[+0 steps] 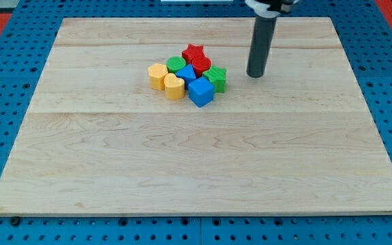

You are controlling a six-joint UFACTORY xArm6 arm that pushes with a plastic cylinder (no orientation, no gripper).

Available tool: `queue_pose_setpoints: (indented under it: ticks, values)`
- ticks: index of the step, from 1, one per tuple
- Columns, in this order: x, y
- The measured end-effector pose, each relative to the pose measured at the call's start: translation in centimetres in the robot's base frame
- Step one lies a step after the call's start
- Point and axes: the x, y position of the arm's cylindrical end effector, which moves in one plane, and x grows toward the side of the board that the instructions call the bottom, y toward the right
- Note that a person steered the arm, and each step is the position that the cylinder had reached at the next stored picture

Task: Push red circle and red star to the top center

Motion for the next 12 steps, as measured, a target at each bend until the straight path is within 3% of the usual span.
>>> queue_pose_setpoints:
  ticks: [9, 12]
  values:
    - [2.4, -8.8]
    - [-4.1, -9.9]
